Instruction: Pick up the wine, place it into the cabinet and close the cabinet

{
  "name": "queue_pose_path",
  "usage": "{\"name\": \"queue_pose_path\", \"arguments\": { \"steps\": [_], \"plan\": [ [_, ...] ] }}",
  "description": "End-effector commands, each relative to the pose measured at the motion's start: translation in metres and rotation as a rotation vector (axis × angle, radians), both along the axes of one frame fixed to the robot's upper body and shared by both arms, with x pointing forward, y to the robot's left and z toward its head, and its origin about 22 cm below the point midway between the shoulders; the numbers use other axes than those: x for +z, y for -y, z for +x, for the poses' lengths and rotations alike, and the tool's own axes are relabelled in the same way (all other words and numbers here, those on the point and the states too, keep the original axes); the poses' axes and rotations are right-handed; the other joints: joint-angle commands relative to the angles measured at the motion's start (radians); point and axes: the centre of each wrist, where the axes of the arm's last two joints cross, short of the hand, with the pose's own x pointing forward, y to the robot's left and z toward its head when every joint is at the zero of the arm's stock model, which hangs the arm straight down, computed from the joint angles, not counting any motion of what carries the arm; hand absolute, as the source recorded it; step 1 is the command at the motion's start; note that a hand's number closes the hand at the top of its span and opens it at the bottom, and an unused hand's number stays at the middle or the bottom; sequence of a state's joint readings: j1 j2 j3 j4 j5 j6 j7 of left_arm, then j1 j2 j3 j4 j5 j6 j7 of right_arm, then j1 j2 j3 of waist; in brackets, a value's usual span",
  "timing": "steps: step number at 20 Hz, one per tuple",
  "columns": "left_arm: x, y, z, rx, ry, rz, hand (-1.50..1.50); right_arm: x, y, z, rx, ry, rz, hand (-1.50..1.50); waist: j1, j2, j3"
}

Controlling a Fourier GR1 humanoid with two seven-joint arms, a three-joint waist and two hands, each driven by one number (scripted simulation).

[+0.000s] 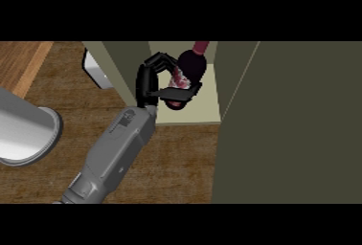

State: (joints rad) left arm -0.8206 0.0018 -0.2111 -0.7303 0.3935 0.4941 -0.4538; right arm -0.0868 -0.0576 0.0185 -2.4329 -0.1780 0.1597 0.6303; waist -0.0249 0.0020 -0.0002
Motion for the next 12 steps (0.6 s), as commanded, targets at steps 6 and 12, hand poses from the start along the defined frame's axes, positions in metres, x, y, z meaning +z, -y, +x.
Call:
{"name": "queue_pose_path", "arguments": {
  "steps": [6,12],
  "plan": [
    [0.005,0.003,0.022,0.066,0.079,0.068,1.50,0.003,0.002,-0.026,0.042,0.048,0.027,-1.50,-0.012,0.004,0.000],
    [0.000,-0.008,0.032,0.118,0.102,0.085,1.50,0.010,-0.006,-0.025,0.078,0.063,0.038,-1.50,-0.022,0.010,-0.001]
  ]
}}
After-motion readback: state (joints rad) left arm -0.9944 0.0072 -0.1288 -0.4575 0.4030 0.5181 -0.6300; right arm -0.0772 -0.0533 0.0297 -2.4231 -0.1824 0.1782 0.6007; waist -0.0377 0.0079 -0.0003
